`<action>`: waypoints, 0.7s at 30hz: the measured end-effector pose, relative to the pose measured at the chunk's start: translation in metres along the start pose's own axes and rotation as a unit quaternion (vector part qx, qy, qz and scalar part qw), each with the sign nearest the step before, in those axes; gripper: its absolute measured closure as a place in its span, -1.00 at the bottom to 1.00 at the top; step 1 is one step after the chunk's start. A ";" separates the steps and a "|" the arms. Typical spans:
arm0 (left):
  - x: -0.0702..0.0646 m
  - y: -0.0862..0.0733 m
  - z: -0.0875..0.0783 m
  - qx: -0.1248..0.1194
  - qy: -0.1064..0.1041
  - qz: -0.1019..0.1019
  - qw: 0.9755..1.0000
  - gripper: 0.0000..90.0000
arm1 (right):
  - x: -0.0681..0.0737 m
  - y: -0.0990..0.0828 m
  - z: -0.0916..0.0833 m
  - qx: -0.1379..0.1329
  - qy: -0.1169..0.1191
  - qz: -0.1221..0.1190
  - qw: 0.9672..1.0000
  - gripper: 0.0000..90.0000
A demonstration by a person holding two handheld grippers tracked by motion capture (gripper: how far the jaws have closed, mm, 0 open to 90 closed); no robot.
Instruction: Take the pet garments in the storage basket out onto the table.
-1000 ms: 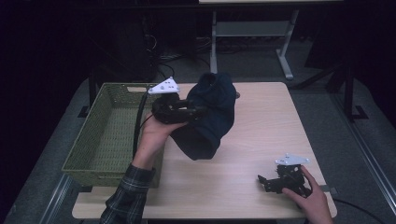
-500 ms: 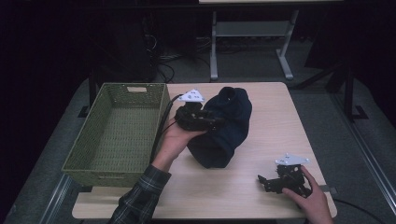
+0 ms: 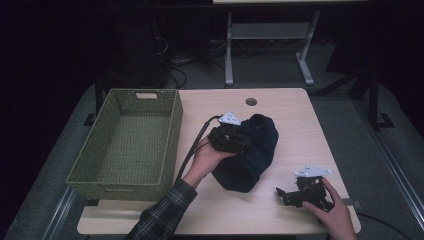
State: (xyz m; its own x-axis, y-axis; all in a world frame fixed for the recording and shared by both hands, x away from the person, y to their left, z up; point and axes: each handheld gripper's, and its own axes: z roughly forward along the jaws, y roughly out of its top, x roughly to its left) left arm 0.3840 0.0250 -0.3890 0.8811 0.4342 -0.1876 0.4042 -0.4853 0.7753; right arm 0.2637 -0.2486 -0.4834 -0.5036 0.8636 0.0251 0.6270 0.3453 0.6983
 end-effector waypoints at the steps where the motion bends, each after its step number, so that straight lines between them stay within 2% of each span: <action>1: 0.001 -0.001 0.005 0.006 0.000 0.002 1.000 0.38 | 0.000 0.000 0.000 0.000 0.000 0.000 1.000 -1.00; 10: 0.003 -0.017 0.041 0.041 0.006 -0.007 0.999 0.37 | 0.000 0.000 0.000 0.001 0.001 0.003 1.000 -1.00; 11: 0.004 -0.018 0.043 0.050 0.007 0.000 0.999 0.36 | 0.000 0.000 0.000 0.001 0.000 0.003 1.000 -1.00; 15: 0.006 -0.022 0.052 0.060 0.010 0.002 0.998 0.33 | 0.001 0.000 0.000 0.000 0.001 0.004 1.000 -1.00; 17: 0.007 -0.023 0.055 0.059 0.011 -0.001 0.998 0.27 | 0.000 0.000 0.000 0.001 0.000 0.003 1.000 -1.00; 21: 0.008 -0.022 0.054 0.051 0.014 -0.003 0.999 0.01 | 0.000 0.000 0.000 0.001 0.000 0.003 1.000 -1.00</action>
State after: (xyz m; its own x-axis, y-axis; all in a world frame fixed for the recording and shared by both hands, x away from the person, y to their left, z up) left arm 0.3950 -0.0019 -0.4394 0.8716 0.4580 -0.1747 0.4342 -0.5562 0.7085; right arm 0.2635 -0.2483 -0.4833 -0.5004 0.8653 0.0294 0.6305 0.3409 0.6973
